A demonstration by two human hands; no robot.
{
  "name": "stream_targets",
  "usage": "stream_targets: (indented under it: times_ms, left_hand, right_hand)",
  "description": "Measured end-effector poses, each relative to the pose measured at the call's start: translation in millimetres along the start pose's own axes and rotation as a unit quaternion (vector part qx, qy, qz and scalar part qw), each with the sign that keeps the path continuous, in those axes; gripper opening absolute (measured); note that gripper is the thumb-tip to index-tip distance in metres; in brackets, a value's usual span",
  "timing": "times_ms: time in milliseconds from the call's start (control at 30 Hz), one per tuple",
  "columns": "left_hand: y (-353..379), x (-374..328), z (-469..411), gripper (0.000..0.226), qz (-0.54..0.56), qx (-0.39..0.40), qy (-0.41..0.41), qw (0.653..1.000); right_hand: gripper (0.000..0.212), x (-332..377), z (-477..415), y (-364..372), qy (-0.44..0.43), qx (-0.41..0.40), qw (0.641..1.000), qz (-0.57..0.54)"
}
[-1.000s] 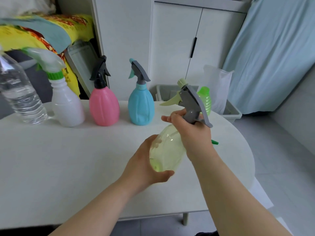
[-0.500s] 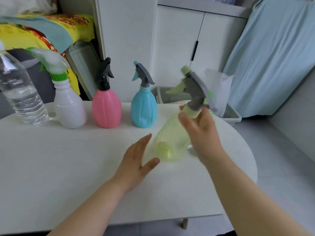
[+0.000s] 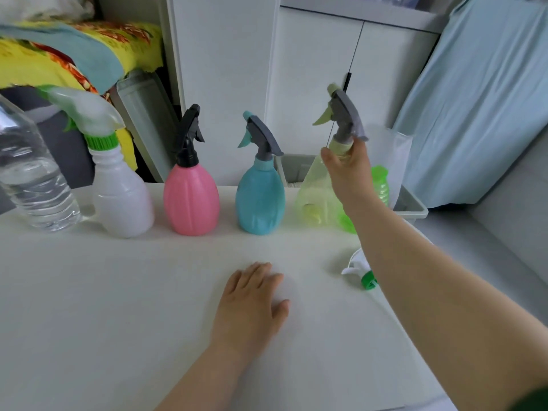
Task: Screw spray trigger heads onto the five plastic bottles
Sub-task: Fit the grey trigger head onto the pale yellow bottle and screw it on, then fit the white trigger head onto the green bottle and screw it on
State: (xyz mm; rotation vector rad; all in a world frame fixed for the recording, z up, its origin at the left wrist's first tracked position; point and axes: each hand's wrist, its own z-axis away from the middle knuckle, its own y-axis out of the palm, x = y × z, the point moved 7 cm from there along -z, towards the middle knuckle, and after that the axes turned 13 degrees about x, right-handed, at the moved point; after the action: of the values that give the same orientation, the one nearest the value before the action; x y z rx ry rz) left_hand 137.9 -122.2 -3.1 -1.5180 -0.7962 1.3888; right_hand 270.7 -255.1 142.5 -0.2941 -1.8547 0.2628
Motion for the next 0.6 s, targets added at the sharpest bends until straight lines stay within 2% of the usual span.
stream_targets:
  times_ms: [367, 600]
  left_hand:
    - [0, 0, -2, 0.049, 0.0, 0.002, 0.001, 1.0]
    - [-1, 0, -1, 0.049, 0.001, -0.006, -0.002, 1.0]
  right_hand:
    - [0.038, -29, -10, 15, 0.039, 0.026, 0.999, 0.016]
    - [0.053, -26, -6, 14, 0.065, 0.039, 0.996, 0.037]
